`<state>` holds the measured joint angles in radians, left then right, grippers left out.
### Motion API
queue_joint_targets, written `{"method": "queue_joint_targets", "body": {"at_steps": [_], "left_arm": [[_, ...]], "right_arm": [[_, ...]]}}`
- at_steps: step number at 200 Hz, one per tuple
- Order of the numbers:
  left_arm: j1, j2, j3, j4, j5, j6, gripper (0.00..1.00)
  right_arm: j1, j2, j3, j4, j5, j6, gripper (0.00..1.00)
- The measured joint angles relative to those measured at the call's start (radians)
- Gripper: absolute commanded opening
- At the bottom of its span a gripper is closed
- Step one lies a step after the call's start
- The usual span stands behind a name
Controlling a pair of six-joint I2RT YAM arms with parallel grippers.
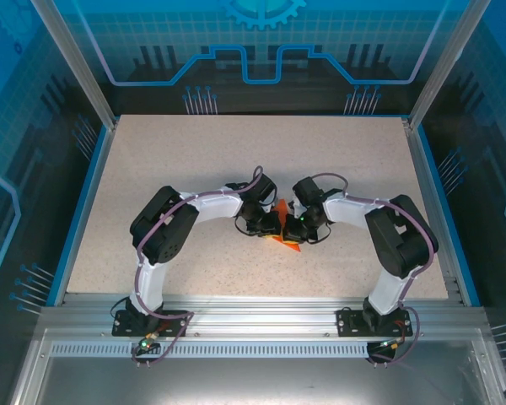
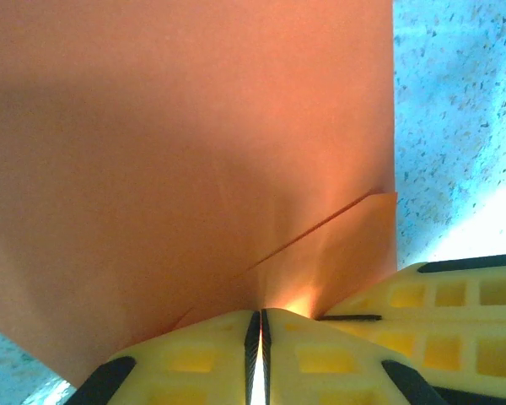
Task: Fold a paper plane with a square sheet of paper (fold left side to right side)
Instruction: Third fold the triangle at the center of the table.
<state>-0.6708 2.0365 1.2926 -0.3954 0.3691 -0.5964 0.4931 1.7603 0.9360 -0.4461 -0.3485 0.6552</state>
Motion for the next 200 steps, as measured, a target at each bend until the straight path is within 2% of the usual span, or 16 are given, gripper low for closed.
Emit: {"method": "queue_joint_targets", "body": {"at_steps": [67, 200], "left_arm": [[-0.001, 0.0, 0.0, -0.001, -0.006, -0.004, 0.15], [-0.002, 0.001, 0.001, 0.0, -0.006, -0.003, 0.15]], "right_arm": [[-0.012, -0.054, -0.081, 0.072, 0.002, -0.009, 0.04], [-0.072, -0.162, -0.185, 0.016, 0.011, -0.073, 0.04]]}}
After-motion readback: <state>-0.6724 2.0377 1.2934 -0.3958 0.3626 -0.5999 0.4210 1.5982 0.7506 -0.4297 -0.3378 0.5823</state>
